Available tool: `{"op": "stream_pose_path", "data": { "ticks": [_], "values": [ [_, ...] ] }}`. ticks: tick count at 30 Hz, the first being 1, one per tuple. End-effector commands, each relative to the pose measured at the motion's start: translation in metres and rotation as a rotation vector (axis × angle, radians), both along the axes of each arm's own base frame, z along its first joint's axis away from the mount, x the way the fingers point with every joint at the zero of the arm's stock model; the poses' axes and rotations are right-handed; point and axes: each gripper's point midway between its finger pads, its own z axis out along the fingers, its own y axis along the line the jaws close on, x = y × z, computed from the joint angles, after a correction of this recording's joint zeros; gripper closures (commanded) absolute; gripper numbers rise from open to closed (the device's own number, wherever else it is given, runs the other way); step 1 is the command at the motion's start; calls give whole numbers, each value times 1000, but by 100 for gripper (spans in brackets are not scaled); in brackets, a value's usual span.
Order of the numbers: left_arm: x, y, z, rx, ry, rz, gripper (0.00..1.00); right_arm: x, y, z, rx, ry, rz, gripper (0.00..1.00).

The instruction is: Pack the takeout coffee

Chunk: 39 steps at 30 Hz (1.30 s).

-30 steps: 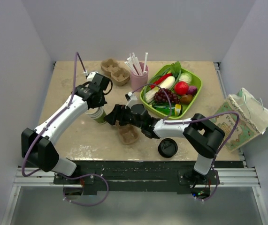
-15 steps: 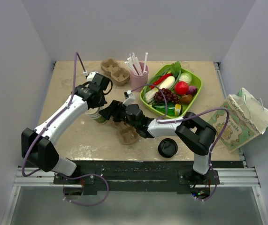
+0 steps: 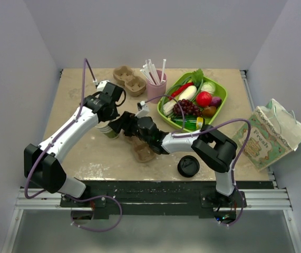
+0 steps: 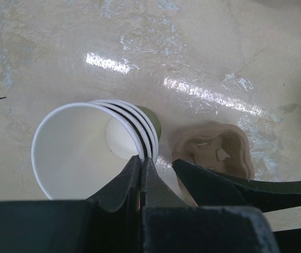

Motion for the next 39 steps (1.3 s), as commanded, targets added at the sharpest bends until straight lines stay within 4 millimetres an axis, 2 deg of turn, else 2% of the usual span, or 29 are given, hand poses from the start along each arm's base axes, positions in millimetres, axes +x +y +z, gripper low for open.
{"op": "stream_pose_path", "data": {
  "ticks": [1,2,7,8,16,18,21,23,27,29,31,32,33,34,36,37,39],
  "values": [
    [2,-3,16,-47,-53,29,100,12,14,20,48,-7,-35,16],
    [1,-1,16,-45,-57,40,100,13,13,11,19,14,-42,17],
    [-2,-2,22,-54,-66,26,100,20,11,-1,1,42,-95,18],
    [-2,-2,23,-56,-71,23,100,20,10,-11,-32,61,-100,18],
    [-8,-4,43,-63,-103,0,100,28,16,-29,-99,116,-122,19],
    [-9,-1,42,-40,-90,7,100,27,17,-31,-100,126,-122,18],
    [-12,4,43,-9,-86,18,100,26,19,-26,-83,120,-104,18],
    [-10,9,50,7,-106,45,100,22,24,-15,-64,100,-71,18],
    [0,22,80,52,-180,103,100,22,27,15,-53,26,-37,17],
    [4,33,96,95,-216,155,100,21,27,22,-66,6,-30,16],
    [17,41,102,124,-237,176,100,20,28,29,-66,-7,-14,15],
    [24,42,100,108,-230,170,100,19,27,32,-63,-8,-6,15],
    [35,55,94,105,-212,193,100,16,27,31,-67,-8,5,15],
    [46,58,94,92,-225,189,100,14,27,32,-67,-10,16,15],
    [60,62,85,77,-211,181,100,12,22,35,-74,-18,18,14],
    [68,59,92,75,-232,158,100,11,20,38,-71,-24,17,14],
    [76,54,92,74,-229,139,100,7,12,47,-72,-50,20,13]
  ]
}}
